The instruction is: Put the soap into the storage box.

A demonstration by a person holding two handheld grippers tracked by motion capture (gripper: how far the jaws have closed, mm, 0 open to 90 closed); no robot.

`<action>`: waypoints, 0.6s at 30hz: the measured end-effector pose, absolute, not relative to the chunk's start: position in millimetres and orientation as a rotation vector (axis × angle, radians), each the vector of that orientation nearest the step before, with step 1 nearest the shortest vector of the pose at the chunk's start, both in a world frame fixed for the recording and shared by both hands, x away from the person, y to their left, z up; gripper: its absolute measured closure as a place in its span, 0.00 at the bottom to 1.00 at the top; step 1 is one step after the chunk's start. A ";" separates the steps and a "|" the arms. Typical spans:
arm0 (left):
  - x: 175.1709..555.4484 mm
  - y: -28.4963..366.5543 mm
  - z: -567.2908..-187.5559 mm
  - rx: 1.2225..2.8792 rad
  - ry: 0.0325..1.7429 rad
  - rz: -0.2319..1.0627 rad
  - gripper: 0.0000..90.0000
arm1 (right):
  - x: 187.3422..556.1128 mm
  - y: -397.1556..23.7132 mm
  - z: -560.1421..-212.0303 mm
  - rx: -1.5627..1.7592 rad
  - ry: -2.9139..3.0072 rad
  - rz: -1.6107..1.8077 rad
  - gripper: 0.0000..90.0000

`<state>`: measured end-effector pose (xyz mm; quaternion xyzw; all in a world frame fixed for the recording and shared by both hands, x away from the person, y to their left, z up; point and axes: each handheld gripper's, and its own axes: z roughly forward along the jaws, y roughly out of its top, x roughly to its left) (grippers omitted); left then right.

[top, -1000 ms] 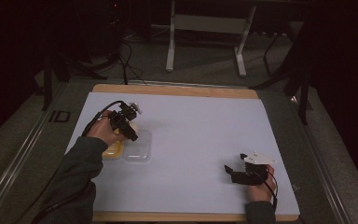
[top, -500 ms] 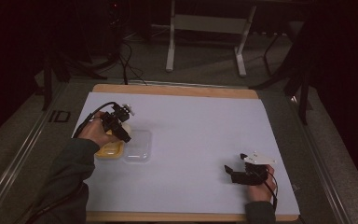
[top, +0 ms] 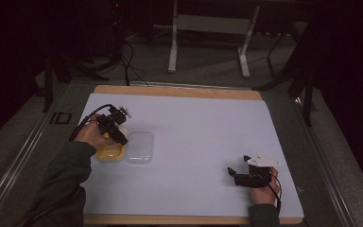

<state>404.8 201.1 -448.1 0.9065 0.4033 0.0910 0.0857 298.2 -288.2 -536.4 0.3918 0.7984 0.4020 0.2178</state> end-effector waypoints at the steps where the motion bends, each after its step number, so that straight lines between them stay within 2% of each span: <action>1: 405.0 202.7 -449.5 2.703 1.205 0.269 0.28 | 298.3 -288.2 -536.4 1.085 2.211 1.113 0.18; 18: 405.8 222.7 -471.6 2.704 1.283 0.205 0.28 | 298.3 -288.0 -536.5 1.084 2.210 1.112 0.18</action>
